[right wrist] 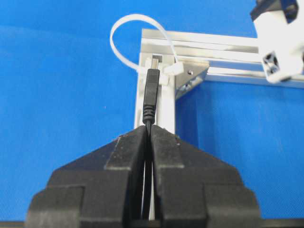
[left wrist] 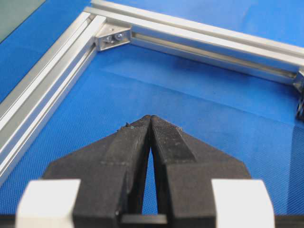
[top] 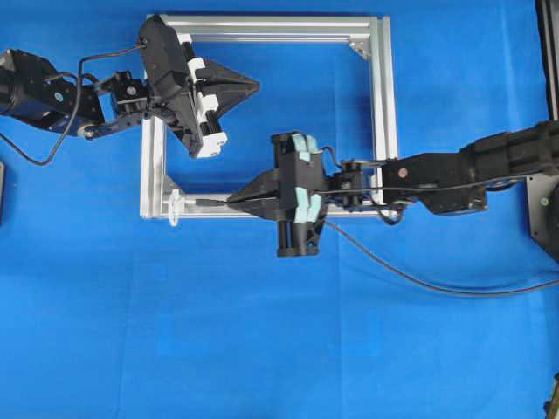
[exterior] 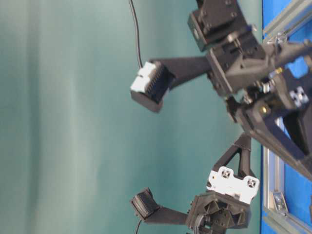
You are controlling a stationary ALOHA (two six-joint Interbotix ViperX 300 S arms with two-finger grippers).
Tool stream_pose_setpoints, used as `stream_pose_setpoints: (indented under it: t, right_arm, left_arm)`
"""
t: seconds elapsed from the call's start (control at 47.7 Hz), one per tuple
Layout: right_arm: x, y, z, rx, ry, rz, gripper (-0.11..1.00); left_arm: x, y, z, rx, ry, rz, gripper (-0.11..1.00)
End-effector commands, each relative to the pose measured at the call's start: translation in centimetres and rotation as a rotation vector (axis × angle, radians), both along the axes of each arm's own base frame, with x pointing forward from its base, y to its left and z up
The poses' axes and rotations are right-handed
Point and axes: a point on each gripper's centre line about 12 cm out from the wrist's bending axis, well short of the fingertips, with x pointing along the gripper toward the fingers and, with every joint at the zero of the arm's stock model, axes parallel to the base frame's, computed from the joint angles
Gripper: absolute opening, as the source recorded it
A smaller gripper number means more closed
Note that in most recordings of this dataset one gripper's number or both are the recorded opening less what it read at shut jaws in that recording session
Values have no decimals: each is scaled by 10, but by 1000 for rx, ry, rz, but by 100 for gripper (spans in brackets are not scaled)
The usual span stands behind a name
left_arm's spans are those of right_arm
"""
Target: Insert the wire through the string loop located on the left side.
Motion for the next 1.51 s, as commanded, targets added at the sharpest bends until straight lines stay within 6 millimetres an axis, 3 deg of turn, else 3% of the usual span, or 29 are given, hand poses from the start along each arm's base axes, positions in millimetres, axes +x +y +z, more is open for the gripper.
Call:
stream_pose_setpoints:
  t: [0.0, 1.488]
  right_arm:
    - [10, 0, 13, -2, -38, 2, 0]
    - [15, 3, 10, -5, -37, 10, 0]
  left_arm:
    - [2, 0, 17, 15, -48, -1, 0]
    - [2, 0, 17, 16, -50, -2, 0]
